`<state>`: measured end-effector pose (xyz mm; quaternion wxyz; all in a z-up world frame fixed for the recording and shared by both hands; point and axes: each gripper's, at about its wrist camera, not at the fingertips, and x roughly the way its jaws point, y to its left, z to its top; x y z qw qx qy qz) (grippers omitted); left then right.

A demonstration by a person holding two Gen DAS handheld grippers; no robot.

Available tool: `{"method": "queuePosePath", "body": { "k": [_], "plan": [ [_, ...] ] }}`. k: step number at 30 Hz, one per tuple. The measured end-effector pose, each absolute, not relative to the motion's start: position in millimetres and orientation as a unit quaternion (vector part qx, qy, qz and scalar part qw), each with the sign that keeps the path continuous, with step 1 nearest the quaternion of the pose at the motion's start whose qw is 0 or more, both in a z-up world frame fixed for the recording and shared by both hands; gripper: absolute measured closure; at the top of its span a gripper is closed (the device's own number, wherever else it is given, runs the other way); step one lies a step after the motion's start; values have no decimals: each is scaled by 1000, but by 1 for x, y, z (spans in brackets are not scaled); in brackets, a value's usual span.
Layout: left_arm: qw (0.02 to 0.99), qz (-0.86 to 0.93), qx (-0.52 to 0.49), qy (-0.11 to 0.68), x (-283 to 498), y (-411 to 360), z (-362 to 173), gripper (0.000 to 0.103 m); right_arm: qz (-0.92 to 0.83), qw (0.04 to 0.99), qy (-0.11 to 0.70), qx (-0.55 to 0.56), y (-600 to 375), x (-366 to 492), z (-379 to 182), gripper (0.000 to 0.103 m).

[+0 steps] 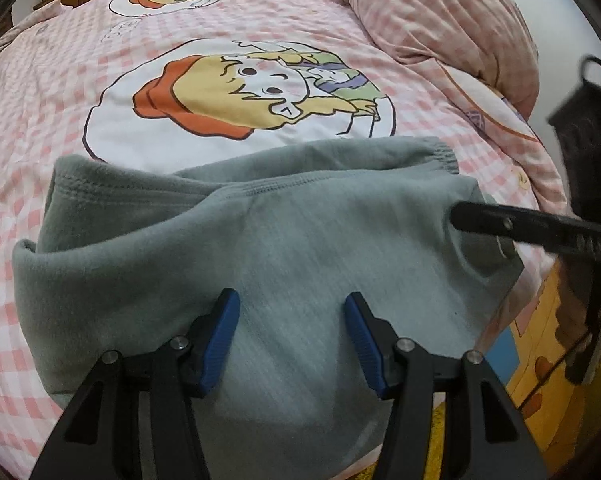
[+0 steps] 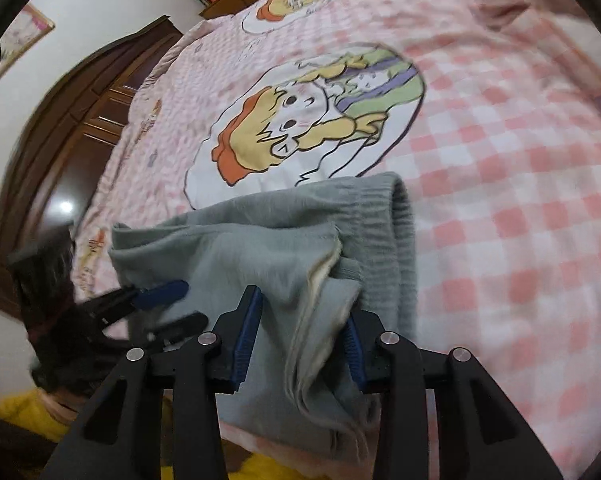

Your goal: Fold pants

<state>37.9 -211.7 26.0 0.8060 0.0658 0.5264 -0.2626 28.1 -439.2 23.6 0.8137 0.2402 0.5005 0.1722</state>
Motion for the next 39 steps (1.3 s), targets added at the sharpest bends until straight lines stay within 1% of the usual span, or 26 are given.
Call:
{"method": "queuePosePath", "body": {
  "k": [6,7,8,9,10,11,12,16,20,24,26,30,33,35,37,38,39],
  "plan": [
    [810,-263,74,519,32,-212,28,45,183,782,503,320,-446,51,10,64],
    [810,-264,72,518,31,-211,29,45,179,786,499,317,-445,50,11,71],
    [810,-265,70,518,30,-210,30,45,171,798,492,303,-443,48,15,76],
    [811,-267,65,517,29,-208,32,45,164,814,482,280,-439,43,22,86],
    [812,-271,56,514,27,-205,35,45,159,826,474,261,-435,41,28,90],
    [814,-277,43,509,24,-198,40,45,154,842,461,234,-430,35,37,91],
    [814,-281,36,506,22,-195,42,45,148,860,441,209,-425,28,48,96],
    [829,-277,26,485,14,-173,53,45,121,903,390,134,-413,12,73,97],
    [842,-257,25,473,15,-152,58,45,68,915,388,80,-410,18,68,97],
    [841,-247,-6,482,21,-124,57,45,32,896,442,41,-405,40,31,97],
    [839,-243,-24,487,23,-109,57,45,22,895,444,35,-403,42,22,97],
    [841,-242,-46,482,21,-86,63,45,5,884,465,49,-406,45,28,95],
    [849,-229,-46,473,24,-67,66,45,-22,875,482,35,-403,45,40,81],
    [853,-217,-57,472,31,-53,66,45,-43,875,482,15,-396,41,53,77],
    [851,-211,-82,474,38,-41,64,45,-44,879,475,-6,-385,37,71,75],
    [849,-211,-93,475,41,-36,62,45,-33,880,474,-11,-378,37,80,73],
    [847,-212,-103,477,42,-33,60,45,-22,879,476,-17,-370,39,88,68]
  ]
}}
